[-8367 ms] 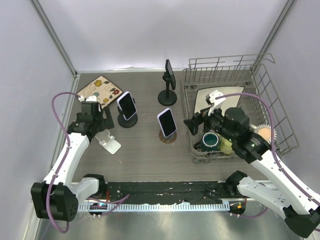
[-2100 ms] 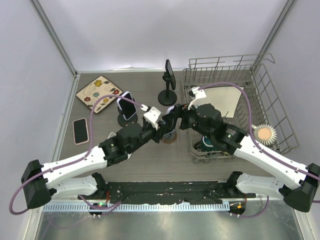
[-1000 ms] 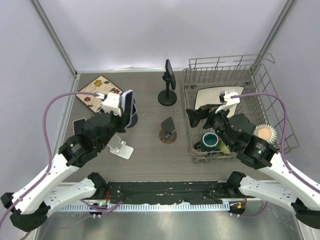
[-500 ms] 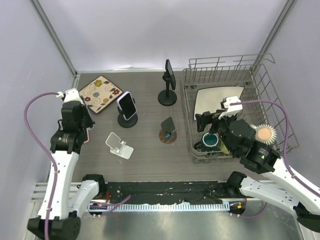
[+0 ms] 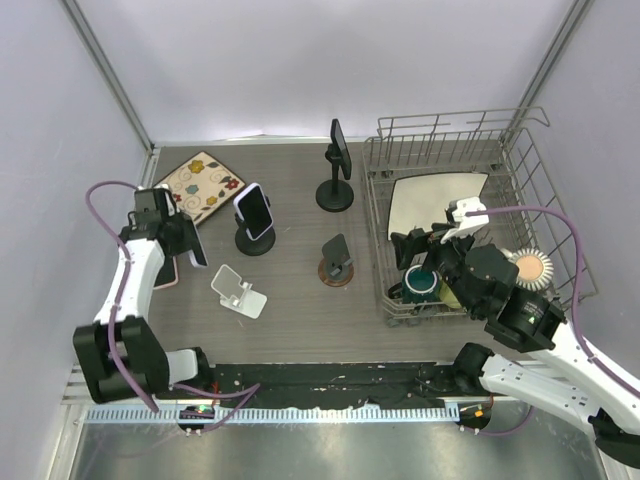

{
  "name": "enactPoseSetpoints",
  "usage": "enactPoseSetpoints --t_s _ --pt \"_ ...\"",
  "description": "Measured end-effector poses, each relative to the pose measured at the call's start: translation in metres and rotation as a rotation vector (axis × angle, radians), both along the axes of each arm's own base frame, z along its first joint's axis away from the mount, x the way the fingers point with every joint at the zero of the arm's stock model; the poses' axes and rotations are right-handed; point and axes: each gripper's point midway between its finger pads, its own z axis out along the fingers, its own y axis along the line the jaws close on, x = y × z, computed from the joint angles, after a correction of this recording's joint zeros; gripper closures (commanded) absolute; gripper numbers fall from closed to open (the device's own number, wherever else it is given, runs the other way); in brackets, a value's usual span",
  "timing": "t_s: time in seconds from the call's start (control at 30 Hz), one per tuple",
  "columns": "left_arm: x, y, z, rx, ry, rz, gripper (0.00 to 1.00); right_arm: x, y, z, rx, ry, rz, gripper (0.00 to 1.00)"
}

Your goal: Remove the phone from the phone stand

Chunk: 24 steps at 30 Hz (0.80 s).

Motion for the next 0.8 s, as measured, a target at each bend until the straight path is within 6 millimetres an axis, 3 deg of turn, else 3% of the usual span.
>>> enactPoseSetpoints --t_s 0.23,0.63,0.8 --pt "0.004 0.002 -0.048 -0.031 0.149 -0.002 0.89 -0.002 0.0 0.001 0.007 -0.004 0.007 0.05" --pt "-0.003 -0.005 -0.06 -0.079 0.183 -0.026 0.88 -0.002 -0.002 0.002 0.009 -0.007 0.0 0.05" --pt "-0.009 -0.006 -0.063 -0.087 0.204 -0.029 0.81 -0.002 -0.003 0.002 0.01 -0.008 -0.002 0.05"
